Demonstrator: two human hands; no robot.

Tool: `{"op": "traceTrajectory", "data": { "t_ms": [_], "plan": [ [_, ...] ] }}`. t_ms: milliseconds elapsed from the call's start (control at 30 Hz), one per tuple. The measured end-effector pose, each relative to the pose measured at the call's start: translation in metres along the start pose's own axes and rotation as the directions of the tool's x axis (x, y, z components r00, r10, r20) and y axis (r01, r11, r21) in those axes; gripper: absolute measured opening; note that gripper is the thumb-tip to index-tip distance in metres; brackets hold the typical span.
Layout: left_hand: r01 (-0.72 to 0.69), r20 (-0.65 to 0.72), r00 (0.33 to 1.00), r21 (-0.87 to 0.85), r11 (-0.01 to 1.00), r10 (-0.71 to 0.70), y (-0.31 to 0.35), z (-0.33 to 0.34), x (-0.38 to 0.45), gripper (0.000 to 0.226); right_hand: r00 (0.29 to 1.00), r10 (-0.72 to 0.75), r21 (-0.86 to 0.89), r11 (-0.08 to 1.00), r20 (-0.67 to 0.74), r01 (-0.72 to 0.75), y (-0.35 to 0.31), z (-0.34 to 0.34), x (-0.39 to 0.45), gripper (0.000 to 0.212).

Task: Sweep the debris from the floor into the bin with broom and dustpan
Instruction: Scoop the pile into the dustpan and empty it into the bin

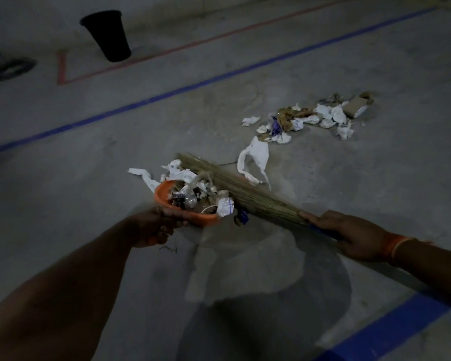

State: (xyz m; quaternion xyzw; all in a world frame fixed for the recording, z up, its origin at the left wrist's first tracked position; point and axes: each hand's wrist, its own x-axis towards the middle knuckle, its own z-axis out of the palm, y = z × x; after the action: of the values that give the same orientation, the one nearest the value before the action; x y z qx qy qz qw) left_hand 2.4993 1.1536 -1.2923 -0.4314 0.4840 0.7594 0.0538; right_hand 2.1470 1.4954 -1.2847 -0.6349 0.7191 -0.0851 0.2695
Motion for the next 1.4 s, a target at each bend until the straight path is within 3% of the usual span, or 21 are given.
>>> {"op": "traceTrajectory", "data": {
  "t_ms": [167,333,533,733,933,1200,1400],
  "plan": [
    [-0.082,0.019,0.997,0.058,0.995,0.081,0.039,0.018,0.0,0.036,0.998,0.015,-0.064,0.998,-0.065,-0.02,0.008,-0.021,-0.006,0.1],
    [-0.08,0.017,0.997,0.051,0.996,0.079,0.1,0.044,-0.022,0.029,0.992,0.069,-0.105,0.991,-0.101,-0.08,-0.01,-0.079,-0.015,0.106],
    [-0.111,-0.016,0.994,0.043,0.993,0.112,0.22,0.051,-0.086,0.041,0.991,0.062,-0.153,0.985,-0.114,-0.079,-0.06,-0.226,0.002,0.108],
    [-0.139,-0.002,0.99,-0.022,0.99,0.139,0.364,0.022,-0.136,0.031,0.991,0.083,-0.196,0.975,-0.103,-0.102,-0.116,-0.392,0.057,0.107],
    [-0.151,-0.029,0.988,0.032,0.988,0.152,0.503,-0.044,-0.129,0.027,0.992,0.045,-0.251,0.965,-0.117,-0.073,-0.137,-0.502,0.165,0.105],
    [-0.197,-0.191,0.965,-0.064,0.978,0.181,0.634,-0.155,-0.037,0.026,0.999,-0.026,-0.254,0.967,-0.041,0.015,-0.117,-0.602,0.384,0.105],
    [-0.234,-0.238,0.951,-0.128,0.964,0.199,0.727,-0.258,0.018,0.029,0.999,-0.04,-0.281,0.959,-0.028,0.031,-0.131,-0.675,0.556,0.104]
  ]
}}
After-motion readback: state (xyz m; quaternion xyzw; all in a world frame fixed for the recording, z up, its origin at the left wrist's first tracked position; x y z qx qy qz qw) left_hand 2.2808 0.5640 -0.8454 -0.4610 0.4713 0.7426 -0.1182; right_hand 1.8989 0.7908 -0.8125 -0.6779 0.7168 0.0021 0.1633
